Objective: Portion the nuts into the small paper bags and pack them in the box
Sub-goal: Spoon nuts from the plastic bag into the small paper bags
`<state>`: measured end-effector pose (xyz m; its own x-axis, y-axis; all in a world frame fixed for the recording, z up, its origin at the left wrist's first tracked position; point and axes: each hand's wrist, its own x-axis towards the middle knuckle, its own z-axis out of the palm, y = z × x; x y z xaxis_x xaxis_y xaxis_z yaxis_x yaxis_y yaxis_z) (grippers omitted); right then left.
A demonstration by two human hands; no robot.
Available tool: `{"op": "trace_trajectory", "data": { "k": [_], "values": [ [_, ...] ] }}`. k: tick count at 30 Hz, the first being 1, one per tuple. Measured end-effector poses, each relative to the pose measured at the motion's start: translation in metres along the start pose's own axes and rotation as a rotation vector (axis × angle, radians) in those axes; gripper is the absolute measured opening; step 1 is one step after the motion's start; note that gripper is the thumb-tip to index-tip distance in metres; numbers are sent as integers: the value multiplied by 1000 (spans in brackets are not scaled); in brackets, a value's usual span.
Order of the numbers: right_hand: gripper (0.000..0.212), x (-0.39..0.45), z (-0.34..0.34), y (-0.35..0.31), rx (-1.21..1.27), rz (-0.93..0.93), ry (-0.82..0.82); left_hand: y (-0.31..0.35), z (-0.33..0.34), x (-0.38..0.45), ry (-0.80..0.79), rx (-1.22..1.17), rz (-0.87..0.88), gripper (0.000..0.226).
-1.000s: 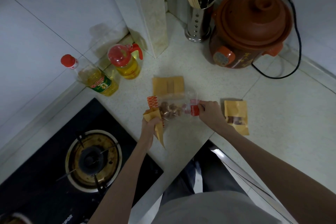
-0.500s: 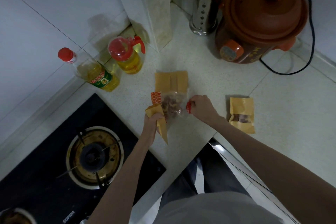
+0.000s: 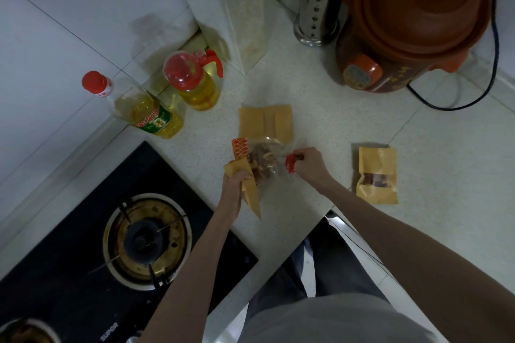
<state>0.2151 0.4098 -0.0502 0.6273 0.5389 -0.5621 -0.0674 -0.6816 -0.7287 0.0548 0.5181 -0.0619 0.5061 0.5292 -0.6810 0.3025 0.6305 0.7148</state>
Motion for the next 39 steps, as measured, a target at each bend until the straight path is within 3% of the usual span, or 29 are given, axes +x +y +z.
{"op": "trace_trajectory", "data": {
  "k": [5,8,11,14,17,20,30,39],
  "values": [
    [28,1,0,6,57,35,-29,3,-3,2,-32,67,15,30],
    [11,4,0,12,122,88,-33,6,-6,3,-24,54,-8,31],
    [18,6,-4,16,158,114,-3,5,-7,5,-25,48,-9,30],
    [8,8,-10,20,191,133,46,5,-7,5,-9,26,-17,22],
    [35,11,-19,27,125,152,77,6,-6,6,31,16,-48,23],
    [46,12,-25,34,122,151,74,8,-5,6,45,22,-62,21],
    [22,11,-43,49,312,185,193,12,-2,6,28,11,-82,39],
    [25,3,-64,53,332,121,201,12,-2,7,23,19,-79,35]
  ]
}}
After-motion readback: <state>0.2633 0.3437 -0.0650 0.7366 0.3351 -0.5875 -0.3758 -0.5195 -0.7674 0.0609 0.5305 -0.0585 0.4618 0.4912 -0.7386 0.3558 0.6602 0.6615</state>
